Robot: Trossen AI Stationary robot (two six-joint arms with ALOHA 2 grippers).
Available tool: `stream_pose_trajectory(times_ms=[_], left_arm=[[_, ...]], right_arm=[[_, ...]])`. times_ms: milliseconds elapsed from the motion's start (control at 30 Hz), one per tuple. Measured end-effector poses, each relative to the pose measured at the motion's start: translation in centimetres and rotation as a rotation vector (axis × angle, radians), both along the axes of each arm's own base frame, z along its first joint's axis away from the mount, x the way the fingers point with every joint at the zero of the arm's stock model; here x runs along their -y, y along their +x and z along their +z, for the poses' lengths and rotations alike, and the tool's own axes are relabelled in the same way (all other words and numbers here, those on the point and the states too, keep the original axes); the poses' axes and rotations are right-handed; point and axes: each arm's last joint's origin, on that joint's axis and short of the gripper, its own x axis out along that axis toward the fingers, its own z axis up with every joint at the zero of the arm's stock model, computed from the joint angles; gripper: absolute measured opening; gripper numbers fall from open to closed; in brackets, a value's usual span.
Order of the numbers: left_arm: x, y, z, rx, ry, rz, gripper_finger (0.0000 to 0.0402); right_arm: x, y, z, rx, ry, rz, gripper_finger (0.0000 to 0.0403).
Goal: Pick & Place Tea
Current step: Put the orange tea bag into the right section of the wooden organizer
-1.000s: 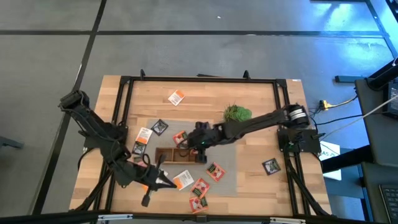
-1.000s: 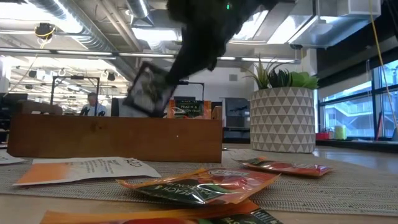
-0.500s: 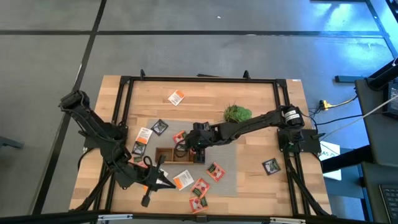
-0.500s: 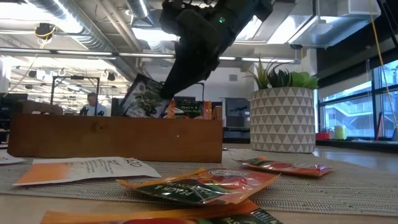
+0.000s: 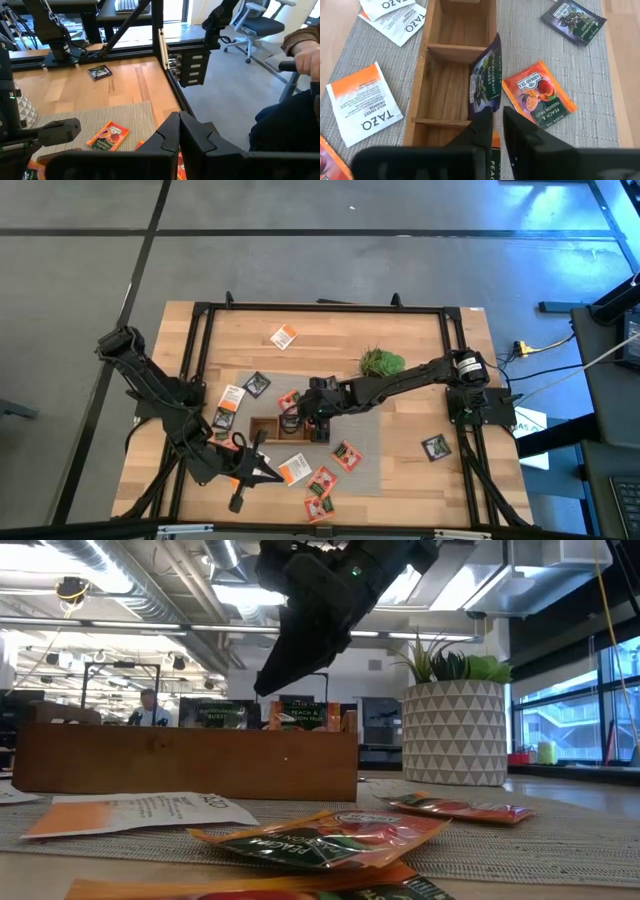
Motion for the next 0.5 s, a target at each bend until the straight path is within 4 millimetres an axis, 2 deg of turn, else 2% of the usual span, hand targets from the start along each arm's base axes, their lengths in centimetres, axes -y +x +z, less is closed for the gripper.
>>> stream_pose_trajectory(times_ms=[167, 267, 367, 500], left_arm=[[0.0, 0.0, 0.0, 0.000, -0.001, 0.001, 0.0004], [0.1, 0.1, -0.2, 0.000, -0.016, 0.013, 0.0004], [0.6, 0.9, -1.0, 0.007, -0.012, 0.048, 0.0004], [0.8, 2.8, -2.0, 0.084, 0.049, 0.094, 0.0004]], right_arm=[[0.0, -0.2, 0.4, -0.017, -0.001, -0.007, 0.0075], [-0.8, -1.0, 2.8, -0.007, 0.056, 0.029, 0.0080], [-2.9, -3.4, 4.8, -0.074, 0.097, 0.089, 0.0080], [-6.0, -7.1, 4.9, -0.109, 0.129, 0.096, 0.0080]])
